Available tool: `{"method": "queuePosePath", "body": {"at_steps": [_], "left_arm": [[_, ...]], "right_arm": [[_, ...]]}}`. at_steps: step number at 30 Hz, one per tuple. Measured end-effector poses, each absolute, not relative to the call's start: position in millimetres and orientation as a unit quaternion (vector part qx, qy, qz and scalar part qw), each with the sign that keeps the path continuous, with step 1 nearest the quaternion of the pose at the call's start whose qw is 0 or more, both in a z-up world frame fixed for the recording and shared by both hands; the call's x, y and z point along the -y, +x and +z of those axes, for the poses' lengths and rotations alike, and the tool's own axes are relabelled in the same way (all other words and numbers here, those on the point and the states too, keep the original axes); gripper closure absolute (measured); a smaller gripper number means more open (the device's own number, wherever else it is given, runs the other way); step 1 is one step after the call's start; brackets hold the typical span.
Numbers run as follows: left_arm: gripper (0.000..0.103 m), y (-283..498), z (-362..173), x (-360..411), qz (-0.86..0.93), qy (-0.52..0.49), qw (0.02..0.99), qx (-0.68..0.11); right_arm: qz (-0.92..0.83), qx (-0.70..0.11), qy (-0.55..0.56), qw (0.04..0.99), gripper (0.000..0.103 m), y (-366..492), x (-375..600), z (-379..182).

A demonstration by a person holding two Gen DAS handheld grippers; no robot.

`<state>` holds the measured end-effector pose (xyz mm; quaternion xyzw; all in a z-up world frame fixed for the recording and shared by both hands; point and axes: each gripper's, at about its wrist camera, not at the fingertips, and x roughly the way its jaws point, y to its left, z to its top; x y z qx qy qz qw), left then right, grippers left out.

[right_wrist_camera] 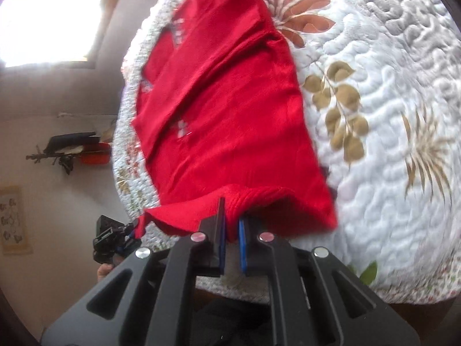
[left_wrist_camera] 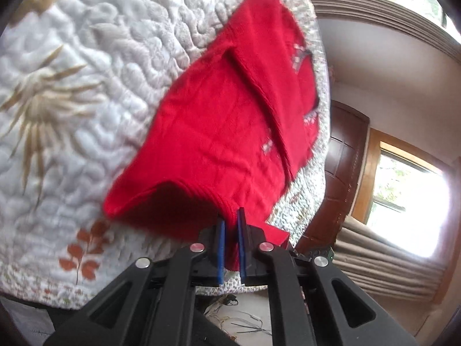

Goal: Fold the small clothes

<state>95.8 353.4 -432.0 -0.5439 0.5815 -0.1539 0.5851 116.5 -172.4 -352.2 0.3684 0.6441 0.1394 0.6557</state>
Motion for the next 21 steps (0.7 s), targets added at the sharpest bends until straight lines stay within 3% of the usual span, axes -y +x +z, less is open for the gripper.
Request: {"method": "queuePosePath", "body": {"at_steps": [6, 9, 11, 13, 15, 21], "left_arm": [[0.095, 129, -464, -354, -0.125, -0.550, 0.566, -0.600], [0.084, 136, -470, -357, -0.110, -0.558, 0.565, -0.598], [0.074, 137, -465, -362, -0.107, -0.561, 0.570, -0.591], [0.064, 139, -453, -368, -0.110, -0.554, 0.584, -0.583], [0.061, 138, -440, -374, -0.115, -0.544, 0.599, -0.576], [0.059, 153, -402, -369, -0.142, -0.414, 0.675, -0.594]], "right_arm": [[0.123, -0.677, 0.344, 0.639, 0.096, 160, 166, -391], [0.129, -0.688, 0.334, 0.631, 0.089, 173, 162, -398], [0.137, -0.687, 0.326, 0.635, 0.085, 178, 162, -392], [0.142, -0.675, 0.327, 0.647, 0.074, 181, 168, -377], [0.147, -0.663, 0.325, 0.658, 0.061, 182, 175, -361], [0.153, -0.652, 0.228, 0.707, 0.061, 184, 181, -326]]}}
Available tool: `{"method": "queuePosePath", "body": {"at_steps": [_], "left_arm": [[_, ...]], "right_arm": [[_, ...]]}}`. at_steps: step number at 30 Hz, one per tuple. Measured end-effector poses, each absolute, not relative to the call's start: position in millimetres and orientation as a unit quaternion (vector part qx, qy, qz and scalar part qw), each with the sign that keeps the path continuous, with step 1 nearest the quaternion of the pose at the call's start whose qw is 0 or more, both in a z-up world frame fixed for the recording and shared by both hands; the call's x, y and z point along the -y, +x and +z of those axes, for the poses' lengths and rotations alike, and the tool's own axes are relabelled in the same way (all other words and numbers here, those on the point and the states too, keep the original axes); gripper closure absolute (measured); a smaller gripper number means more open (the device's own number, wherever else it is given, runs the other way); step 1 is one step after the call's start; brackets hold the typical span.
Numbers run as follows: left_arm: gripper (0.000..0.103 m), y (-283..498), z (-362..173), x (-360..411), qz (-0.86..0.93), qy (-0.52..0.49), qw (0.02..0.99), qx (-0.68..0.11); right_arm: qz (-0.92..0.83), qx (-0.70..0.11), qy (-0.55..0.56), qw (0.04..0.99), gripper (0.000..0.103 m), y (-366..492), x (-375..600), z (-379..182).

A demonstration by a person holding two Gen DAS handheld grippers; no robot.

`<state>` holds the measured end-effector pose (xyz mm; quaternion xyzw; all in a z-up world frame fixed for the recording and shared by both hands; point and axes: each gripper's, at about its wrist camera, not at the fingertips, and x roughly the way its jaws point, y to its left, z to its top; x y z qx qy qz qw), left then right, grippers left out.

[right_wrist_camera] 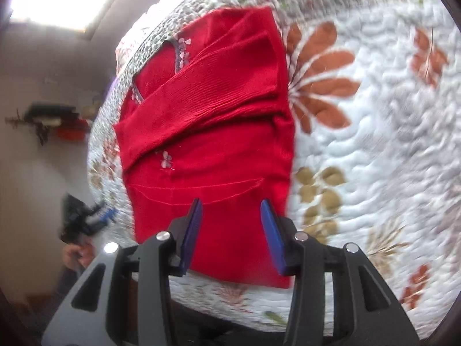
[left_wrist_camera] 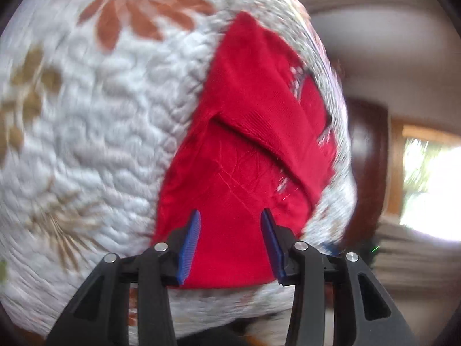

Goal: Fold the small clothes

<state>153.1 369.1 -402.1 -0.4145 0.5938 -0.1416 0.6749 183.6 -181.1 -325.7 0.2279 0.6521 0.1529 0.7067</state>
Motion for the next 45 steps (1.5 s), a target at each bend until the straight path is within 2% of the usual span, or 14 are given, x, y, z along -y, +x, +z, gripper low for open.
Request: {"method": "queuePosePath", "body": {"at_steps": [4, 6, 11, 19, 20, 27, 31, 33, 36, 37, 38, 39, 40, 45], "left_arm": [[0.059, 173, -403, -348, -0.170, -0.335, 0.694, -0.615], [0.059, 181, -410, -336, -0.181, -0.303, 0.694, -0.628], [0.059, 195, -437, -315, -0.191, -0.253, 0.684, -0.657], [0.057, 197, -439, -310, -0.200, -0.238, 0.685, -0.659], [0.058, 197, -438, -310, -0.200, -0.235, 0.686, -0.659], [0.088, 195, -435, -305, -0.193, -0.205, 0.689, -0.667], [0.101, 195, -434, -302, -0.187, -0.192, 0.694, -0.668], [0.103, 194, -433, -301, -0.186, -0.186, 0.697, -0.667], [0.103, 194, -433, -301, -0.185, -0.178, 0.697, -0.669], [0.097, 194, -433, -302, -0.181, -0.171, 0.700, -0.669], [0.091, 194, -433, -302, -0.180, -0.168, 0.702, -0.668], [0.072, 194, -432, -302, -0.178, -0.168, 0.704, -0.666], [0.061, 195, -431, -301, -0.175, -0.166, 0.709, -0.663], [0.062, 200, -432, -294, -0.184, -0.158, 0.706, -0.665]], "right_arm": [[0.163, -0.656, 0.169, 0.717, 0.060, 182, 172, -333], [0.167, -0.653, 0.127, 0.728, 0.052, 182, 159, -338], [0.179, -0.655, 0.061, 0.731, 0.052, 185, 137, -361], [0.207, -0.670, 0.039, 0.712, 0.058, 195, 130, -386], [0.210, -0.672, 0.041, 0.709, 0.062, 194, 130, -387], [0.219, -0.679, 0.046, 0.699, 0.091, 192, 123, -393], [0.216, -0.673, 0.053, 0.705, 0.098, 190, 121, -384], [0.215, -0.670, 0.053, 0.709, 0.099, 189, 122, -381], [0.215, -0.671, 0.058, 0.707, 0.099, 188, 123, -382], [0.215, -0.672, 0.058, 0.706, 0.099, 188, 123, -384], [0.214, -0.673, 0.058, 0.705, 0.097, 189, 123, -385], [0.214, -0.675, 0.058, 0.704, 0.096, 189, 123, -387], [0.213, -0.676, 0.058, 0.703, 0.095, 190, 123, -388], [0.210, -0.684, 0.065, 0.696, 0.093, 193, 126, -394]]}}
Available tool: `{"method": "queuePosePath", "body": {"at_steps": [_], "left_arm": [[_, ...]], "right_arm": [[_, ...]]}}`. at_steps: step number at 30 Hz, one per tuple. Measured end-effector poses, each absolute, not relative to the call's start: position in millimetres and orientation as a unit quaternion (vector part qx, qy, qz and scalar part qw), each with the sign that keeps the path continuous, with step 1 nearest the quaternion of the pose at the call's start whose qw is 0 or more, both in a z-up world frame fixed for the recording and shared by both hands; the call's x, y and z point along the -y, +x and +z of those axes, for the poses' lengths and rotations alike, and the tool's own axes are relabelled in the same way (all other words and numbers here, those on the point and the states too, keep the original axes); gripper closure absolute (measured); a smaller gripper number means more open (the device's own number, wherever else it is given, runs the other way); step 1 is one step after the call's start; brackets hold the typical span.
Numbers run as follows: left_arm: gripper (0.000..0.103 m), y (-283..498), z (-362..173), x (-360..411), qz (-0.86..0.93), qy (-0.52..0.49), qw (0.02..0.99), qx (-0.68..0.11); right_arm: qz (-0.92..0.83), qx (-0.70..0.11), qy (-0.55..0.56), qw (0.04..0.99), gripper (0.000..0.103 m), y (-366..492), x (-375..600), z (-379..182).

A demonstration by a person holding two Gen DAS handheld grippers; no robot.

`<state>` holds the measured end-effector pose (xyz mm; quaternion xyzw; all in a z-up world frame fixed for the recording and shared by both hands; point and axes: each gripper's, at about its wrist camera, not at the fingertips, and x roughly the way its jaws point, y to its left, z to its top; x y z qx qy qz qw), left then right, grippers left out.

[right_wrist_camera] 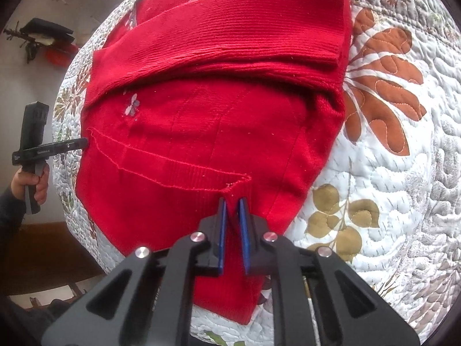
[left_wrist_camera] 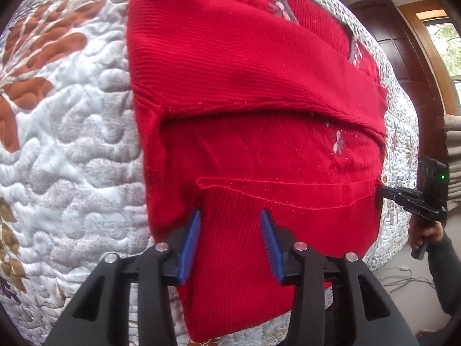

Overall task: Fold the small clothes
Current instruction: 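Lift the folded hem edge with the right gripper while the left gripper grips the body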

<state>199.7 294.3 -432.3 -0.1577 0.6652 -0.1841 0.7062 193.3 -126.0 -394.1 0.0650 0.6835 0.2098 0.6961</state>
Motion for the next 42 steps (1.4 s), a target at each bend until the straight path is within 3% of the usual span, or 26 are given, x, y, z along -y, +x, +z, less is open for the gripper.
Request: {"method": "queuePosePath", "body": {"at_steps": [4, 7, 8, 10, 16, 18, 19, 20, 21, 42], "left_arm": [[0.079, 202, -435, -303, -0.170, -0.167, 0.705, -0.668], [0.080, 200, -431, -305, -0.167, -0.162, 0.706, -0.669], [0.077, 199, -430, -305, -0.169, -0.157, 0.704, -0.672], [0.059, 198, -428, -302, -0.170, -0.139, 0.711, -0.669], [0.057, 203, -434, -299, -0.176, -0.127, 0.708, -0.672], [0.061, 204, -434, -297, -0.182, -0.121, 0.706, -0.673], [0.080, 204, -434, -296, -0.185, -0.119, 0.706, -0.673], [0.093, 205, -434, -292, -0.185, -0.119, 0.704, -0.675], [0.099, 204, -433, -293, -0.182, -0.115, 0.705, -0.676], [0.100, 113, -288, -336, -0.201, -0.191, 0.794, -0.540]], "right_arm": [[0.210, -0.686, 0.071, 0.693, 0.093, 194, 127, -397], [0.210, -0.684, 0.073, 0.695, 0.093, 193, 129, -395], [0.210, -0.684, 0.074, 0.695, 0.093, 193, 130, -395], [0.208, -0.684, 0.076, 0.695, 0.093, 192, 132, -395], [0.208, -0.685, 0.075, 0.695, 0.092, 193, 132, -396], [0.208, -0.685, 0.075, 0.694, 0.092, 193, 131, -396], [0.208, -0.685, 0.074, 0.694, 0.092, 193, 130, -396], [0.208, -0.685, 0.070, 0.695, 0.095, 193, 130, -395], [0.207, -0.684, 0.067, 0.697, 0.099, 192, 129, -394], [0.170, -0.580, 0.129, 0.786, 0.100, 133, 151, -267]]}}
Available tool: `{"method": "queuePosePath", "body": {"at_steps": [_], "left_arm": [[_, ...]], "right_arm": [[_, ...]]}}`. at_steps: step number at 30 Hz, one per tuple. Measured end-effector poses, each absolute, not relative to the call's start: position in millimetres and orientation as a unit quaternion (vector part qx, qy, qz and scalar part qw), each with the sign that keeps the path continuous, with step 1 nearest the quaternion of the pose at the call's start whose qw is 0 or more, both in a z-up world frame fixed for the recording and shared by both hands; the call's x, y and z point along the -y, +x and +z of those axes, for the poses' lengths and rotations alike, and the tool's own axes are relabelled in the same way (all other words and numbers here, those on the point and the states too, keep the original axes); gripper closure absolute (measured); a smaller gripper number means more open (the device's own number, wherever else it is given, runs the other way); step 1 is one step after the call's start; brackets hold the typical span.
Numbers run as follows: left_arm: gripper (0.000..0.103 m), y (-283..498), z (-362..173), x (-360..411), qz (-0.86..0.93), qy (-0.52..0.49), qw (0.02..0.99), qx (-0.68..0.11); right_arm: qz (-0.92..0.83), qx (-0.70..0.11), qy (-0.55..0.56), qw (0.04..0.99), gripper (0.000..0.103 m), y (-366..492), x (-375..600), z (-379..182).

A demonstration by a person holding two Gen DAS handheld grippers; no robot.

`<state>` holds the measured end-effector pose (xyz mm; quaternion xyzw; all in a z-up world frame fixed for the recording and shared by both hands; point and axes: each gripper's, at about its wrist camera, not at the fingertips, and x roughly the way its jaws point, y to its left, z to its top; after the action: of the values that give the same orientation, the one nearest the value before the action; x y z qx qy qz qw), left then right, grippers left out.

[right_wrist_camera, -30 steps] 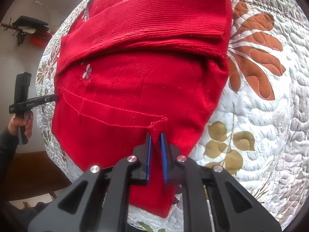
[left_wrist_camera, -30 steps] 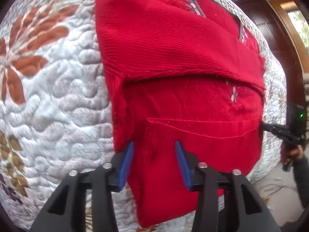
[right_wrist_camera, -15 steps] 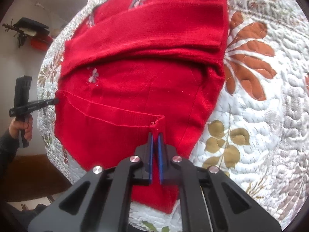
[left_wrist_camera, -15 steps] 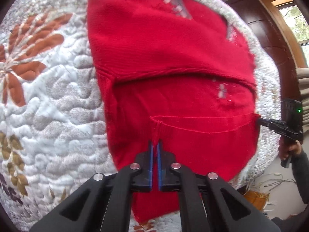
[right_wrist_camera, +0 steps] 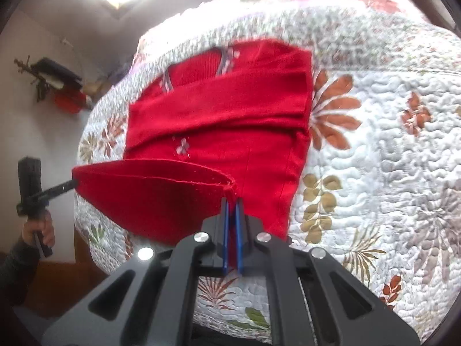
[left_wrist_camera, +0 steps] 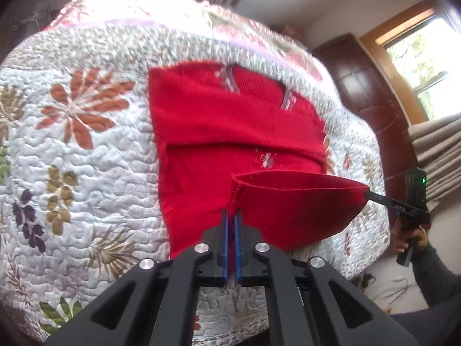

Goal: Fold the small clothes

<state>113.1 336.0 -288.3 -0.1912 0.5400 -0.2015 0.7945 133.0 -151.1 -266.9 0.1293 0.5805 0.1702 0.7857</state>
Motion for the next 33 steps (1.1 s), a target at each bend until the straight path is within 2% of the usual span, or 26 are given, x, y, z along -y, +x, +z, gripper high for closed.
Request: {"method": "queuePosePath", "body": {"at_steps": [5, 15, 33], "left_arm": [[0.100, 114, -255, -342, -0.205, -0.198, 0.814, -0.506], [0.100, 154, -224, -333, -0.227, -0.172, 0.831, -0.478], [0.100, 260, -229, -331, -0.244, -0.154, 0.832, -0.473]], "right_arm": [[0.165, -0.550, 0.142, 0.806, 0.100, 139, 156, -234], [0.175, -0.524, 0.126, 0.824, 0.100, 178, 148, -207], [0.178, -0.517, 0.106, 0.831, 0.100, 276, 149, -209]]}}
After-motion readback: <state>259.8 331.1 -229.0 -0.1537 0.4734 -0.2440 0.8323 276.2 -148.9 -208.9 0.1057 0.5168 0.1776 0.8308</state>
